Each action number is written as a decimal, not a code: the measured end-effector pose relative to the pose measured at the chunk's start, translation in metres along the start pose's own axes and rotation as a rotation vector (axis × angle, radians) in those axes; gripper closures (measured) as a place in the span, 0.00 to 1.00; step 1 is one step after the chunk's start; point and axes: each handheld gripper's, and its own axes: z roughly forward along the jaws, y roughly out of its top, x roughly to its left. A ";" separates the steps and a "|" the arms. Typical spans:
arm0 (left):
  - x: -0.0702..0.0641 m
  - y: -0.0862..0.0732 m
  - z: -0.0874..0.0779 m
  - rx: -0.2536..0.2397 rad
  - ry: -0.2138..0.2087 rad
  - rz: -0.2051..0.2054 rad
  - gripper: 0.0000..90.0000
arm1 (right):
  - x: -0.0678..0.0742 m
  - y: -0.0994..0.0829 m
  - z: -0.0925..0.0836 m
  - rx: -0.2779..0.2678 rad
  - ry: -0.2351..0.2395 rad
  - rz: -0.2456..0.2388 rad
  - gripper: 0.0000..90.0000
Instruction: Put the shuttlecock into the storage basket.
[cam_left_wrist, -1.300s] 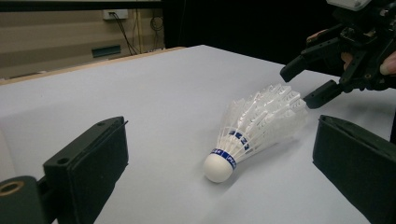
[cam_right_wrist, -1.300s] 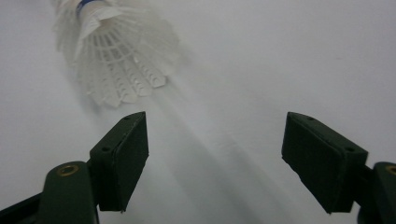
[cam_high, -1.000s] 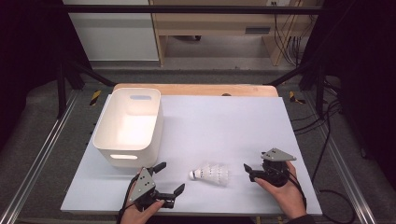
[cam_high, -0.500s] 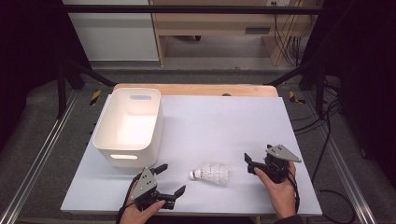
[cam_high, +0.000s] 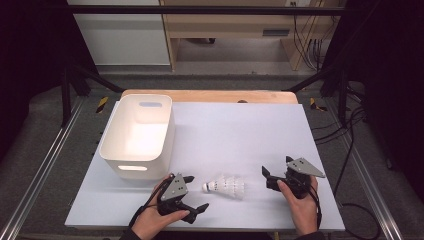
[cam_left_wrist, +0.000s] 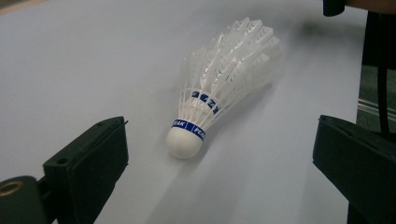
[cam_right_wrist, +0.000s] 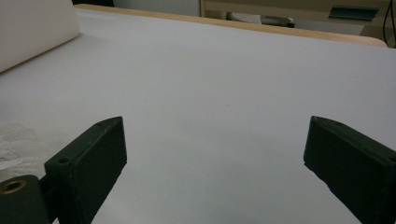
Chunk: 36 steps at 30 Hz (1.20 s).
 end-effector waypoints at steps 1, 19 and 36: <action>0.002 0.002 0.001 0.010 0.004 0.009 0.03 | 0.000 0.000 0.000 0.000 0.000 0.000 0.07; 0.006 0.016 0.028 0.108 -0.086 0.083 0.04 | -0.005 -0.003 -0.002 0.001 -0.001 0.017 0.07; 0.006 0.018 0.047 0.128 -0.131 0.091 0.04 | -0.007 -0.003 -0.007 -0.004 -0.005 0.017 0.07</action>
